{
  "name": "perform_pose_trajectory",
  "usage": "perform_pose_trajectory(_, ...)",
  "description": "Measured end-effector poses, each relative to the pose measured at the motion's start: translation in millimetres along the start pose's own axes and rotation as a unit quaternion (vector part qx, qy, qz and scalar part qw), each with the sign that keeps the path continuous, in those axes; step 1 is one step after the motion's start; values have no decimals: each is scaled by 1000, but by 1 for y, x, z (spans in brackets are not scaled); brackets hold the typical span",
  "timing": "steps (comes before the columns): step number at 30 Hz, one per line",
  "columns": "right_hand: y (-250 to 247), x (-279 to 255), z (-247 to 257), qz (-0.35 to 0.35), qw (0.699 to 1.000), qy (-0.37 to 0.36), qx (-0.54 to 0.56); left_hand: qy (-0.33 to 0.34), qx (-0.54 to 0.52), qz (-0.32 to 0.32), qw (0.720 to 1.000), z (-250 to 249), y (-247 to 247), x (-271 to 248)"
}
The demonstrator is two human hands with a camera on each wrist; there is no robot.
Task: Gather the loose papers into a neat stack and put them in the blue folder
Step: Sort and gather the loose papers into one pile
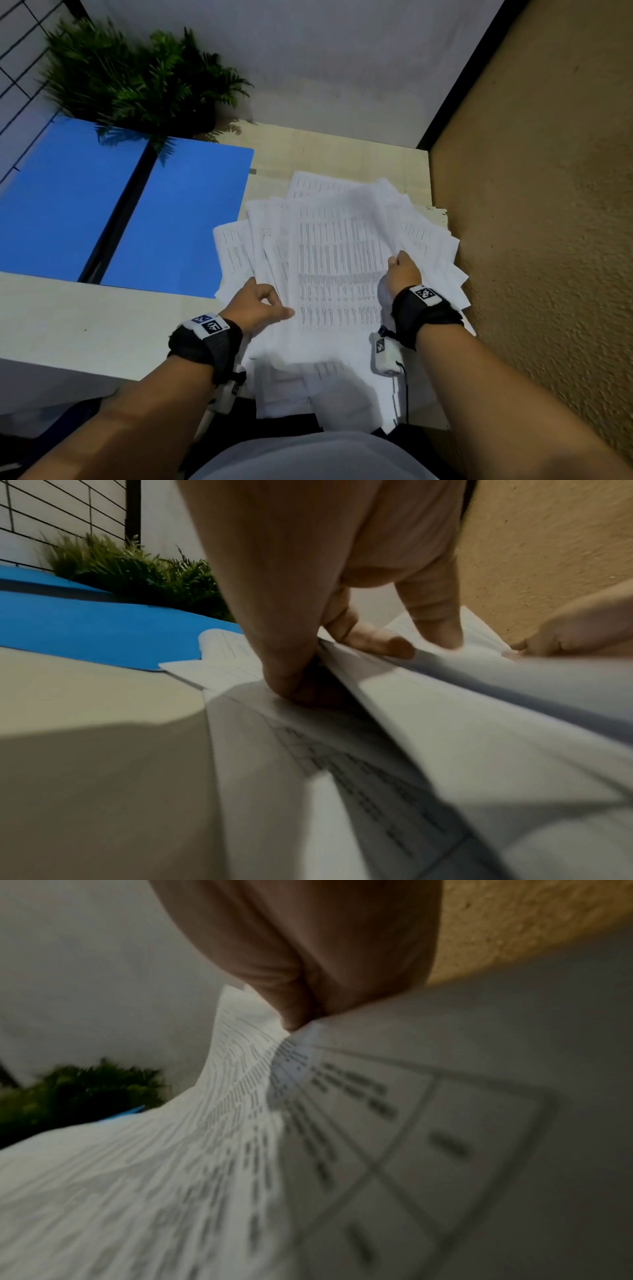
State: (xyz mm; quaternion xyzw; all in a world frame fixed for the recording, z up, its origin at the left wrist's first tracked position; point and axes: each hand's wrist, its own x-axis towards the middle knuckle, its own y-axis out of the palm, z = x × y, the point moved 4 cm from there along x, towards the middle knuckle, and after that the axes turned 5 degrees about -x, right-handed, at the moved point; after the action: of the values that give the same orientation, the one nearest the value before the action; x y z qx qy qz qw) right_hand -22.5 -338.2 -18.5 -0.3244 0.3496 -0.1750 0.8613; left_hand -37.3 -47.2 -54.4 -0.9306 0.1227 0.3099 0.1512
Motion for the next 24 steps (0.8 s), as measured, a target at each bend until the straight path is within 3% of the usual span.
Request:
perform_pose_trajectory(3,-6,-4,6,-10,994,-42,-102,15,-33,-28,999,-2,1,0)
perform_pose_trajectory(6,-2,-7,3,32,985,-59,-157,33,-67,-62,995,-3,6,6)
perform_pose_trajectory(10,14,-19,-11,151,984,-46,-83,26,-133,-102,986,10,12,18)
perform_pose_trajectory(12,17,-21,-17,142,985,-47,-82,27,-141,-123,982,3,11,12)
perform_pose_trajectory(15,11,-18,-24,58,998,14,-20,27,-136,-146,979,-4,10,6)
perform_pose_trajectory(18,12,-18,-20,4,998,43,34,32,-147,-114,982,-7,13,3)
perform_pose_trajectory(20,22,-19,-16,25,998,39,47,49,-140,-89,985,-8,16,2)
perform_pose_trajectory(24,42,-23,-8,100,995,-20,-6,43,-99,-106,989,-5,16,1)
